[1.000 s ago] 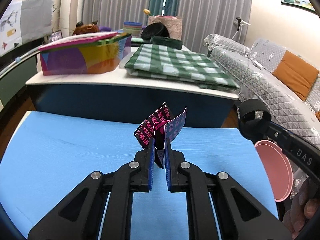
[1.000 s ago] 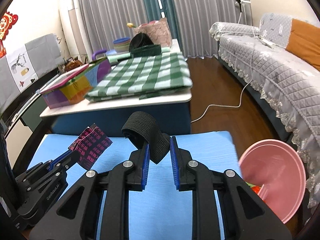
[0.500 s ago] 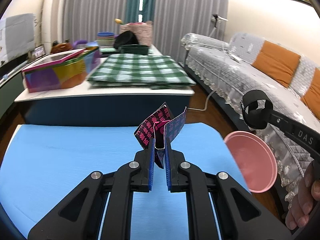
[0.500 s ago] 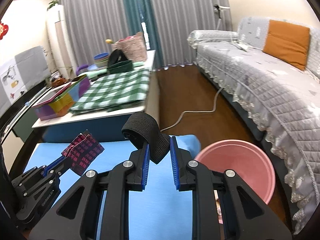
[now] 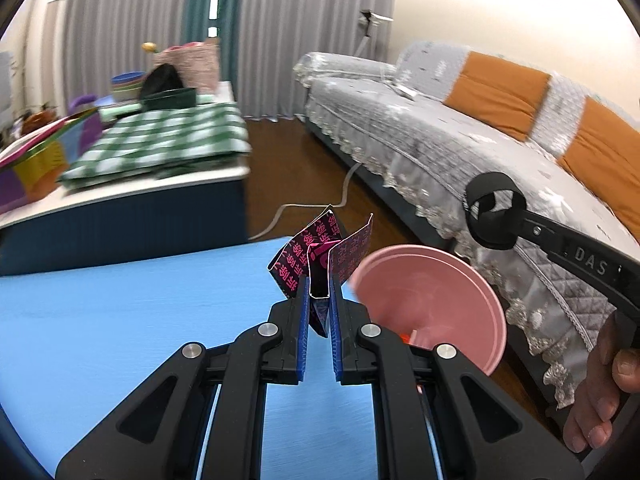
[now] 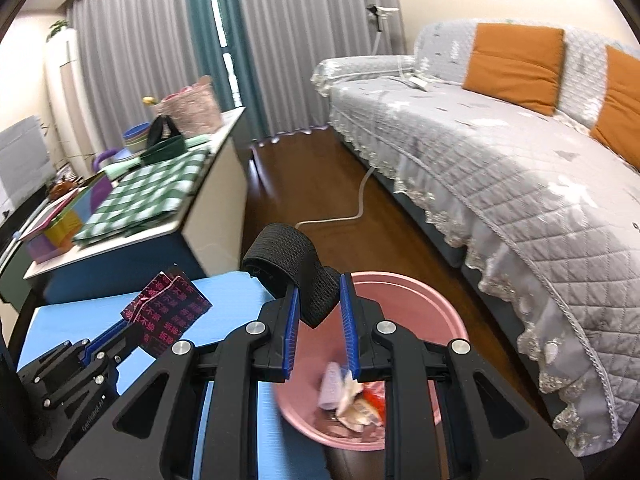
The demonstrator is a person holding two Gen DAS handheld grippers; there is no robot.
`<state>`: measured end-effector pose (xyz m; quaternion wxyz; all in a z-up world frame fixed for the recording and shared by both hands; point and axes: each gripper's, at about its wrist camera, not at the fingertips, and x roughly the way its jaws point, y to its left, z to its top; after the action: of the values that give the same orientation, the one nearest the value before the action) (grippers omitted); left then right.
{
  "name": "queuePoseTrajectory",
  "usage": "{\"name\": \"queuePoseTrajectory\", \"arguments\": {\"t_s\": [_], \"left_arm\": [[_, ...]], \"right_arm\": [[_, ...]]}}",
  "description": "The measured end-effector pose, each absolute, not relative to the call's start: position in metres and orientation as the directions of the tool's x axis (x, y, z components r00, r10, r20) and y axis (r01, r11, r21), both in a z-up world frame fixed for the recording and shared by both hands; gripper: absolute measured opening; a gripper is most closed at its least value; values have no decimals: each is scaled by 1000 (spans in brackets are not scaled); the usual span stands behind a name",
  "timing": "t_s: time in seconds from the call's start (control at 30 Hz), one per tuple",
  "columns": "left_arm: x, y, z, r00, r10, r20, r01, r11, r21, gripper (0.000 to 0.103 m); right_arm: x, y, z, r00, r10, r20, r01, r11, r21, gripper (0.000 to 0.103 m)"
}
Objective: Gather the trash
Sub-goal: 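Carry the pouch with both tools over the bucket, then open the left tool over the bucket while the right tool opens, dropping the pouch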
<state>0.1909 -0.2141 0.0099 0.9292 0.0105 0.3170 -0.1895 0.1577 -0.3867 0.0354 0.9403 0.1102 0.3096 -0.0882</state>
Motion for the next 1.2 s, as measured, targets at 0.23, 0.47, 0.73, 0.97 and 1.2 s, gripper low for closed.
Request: {"name": "queuePoseTrajectory", "arguments": {"t_s": [0.23,0.47,0.73,0.97,1.2], "left_arm": [[189,-259,-2,685,-398,-610,427,898,-105,9],[191,-286,-15,657,-421,-625,474,876,-93,9],[189,-302,-23,633,-443,-635,512,855,-86,10],[186,-303,-22,640,-435,-634,513,856,-70,23],[176,-295,-2,667,-418,-617,508,860,-33,23]], "right_arm": [[154,-420,24,774,-134,-619,288,945,155,20],[153,-443,15,760,-161,-630,328,931,158,20],[152,-457,11,757,-172,-630,349,922,168,25],[146,-468,14,758,-194,-623,385,904,186,46],[139,-462,38,791,-182,-584,367,905,216,47]]}}
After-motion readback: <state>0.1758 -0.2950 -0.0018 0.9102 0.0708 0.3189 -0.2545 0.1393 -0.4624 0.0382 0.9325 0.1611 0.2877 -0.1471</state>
